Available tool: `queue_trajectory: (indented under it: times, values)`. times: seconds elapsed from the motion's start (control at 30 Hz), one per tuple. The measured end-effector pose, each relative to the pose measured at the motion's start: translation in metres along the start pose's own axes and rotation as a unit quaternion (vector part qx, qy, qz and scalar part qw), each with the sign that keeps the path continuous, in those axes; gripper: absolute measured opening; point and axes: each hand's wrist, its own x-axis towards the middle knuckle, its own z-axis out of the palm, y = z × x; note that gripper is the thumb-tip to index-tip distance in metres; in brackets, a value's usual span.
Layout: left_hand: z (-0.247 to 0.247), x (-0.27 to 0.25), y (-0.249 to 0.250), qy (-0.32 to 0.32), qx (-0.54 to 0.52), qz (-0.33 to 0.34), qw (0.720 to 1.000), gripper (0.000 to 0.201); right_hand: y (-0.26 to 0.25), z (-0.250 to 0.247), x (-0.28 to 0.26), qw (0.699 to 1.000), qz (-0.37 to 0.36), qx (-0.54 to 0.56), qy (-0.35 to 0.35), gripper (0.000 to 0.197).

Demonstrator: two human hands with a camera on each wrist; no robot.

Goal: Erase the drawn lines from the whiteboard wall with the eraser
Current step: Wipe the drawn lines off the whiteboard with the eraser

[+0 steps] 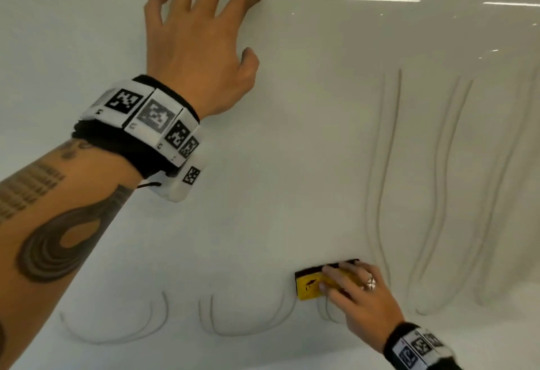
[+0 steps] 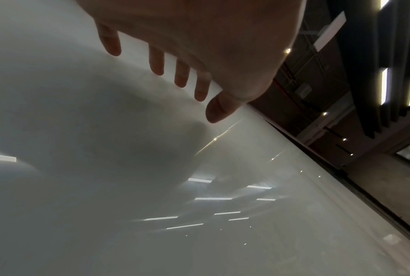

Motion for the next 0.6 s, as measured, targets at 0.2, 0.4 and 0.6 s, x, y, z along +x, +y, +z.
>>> queue_trajectory:
  times: [0.2, 0.4, 0.6]
  values:
    - [0.006, -0.003, -0.004, 0.008, 0.023, 0.006, 1.0, 0.065, 0.13, -0.095, 0.131, 0.971, 0.075, -0.012, 0.228, 0.042]
    - [0.01, -0.001, -0.006, 0.023, 0.06, 0.01, 0.998, 0.062, 0.173, -0.14, 0.177, 0.942, 0.178, 0.023, 0.282, 0.026]
    - [0.019, 0.0, -0.001, 0.042, 0.052, -0.007, 0.998, 0.059, 0.071, -0.002, -0.015, 0.99, 0.056, 0.011, 0.125, 0.048]
